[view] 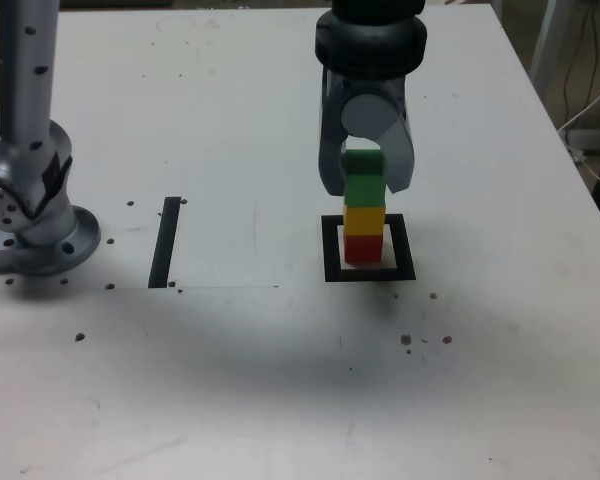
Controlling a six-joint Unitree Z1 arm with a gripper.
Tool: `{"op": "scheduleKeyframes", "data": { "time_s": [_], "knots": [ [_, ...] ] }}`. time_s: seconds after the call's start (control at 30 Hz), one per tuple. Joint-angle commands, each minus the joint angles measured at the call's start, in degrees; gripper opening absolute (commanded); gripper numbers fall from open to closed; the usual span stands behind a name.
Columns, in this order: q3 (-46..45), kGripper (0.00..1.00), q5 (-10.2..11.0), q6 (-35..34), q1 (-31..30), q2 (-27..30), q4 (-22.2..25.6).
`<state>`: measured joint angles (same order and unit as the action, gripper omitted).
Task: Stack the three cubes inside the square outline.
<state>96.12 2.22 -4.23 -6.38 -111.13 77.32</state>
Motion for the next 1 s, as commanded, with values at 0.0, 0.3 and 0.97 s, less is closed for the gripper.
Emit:
{"op": "scheduleKeyframes", "data": {
  "time_s": [0.0, 0.3, 0.97],
  "knots": [
    [0.06, 0.23, -0.12, 0.10, 0.07, -0.26, -0.15],
    [-0.26, 0.51, -0.55, 0.10, 0.07, -0.38, -0.20],
    [-2.87, 0.99, 0.41, -0.17, 0.07, 1.86, 0.21]
  ]
}}
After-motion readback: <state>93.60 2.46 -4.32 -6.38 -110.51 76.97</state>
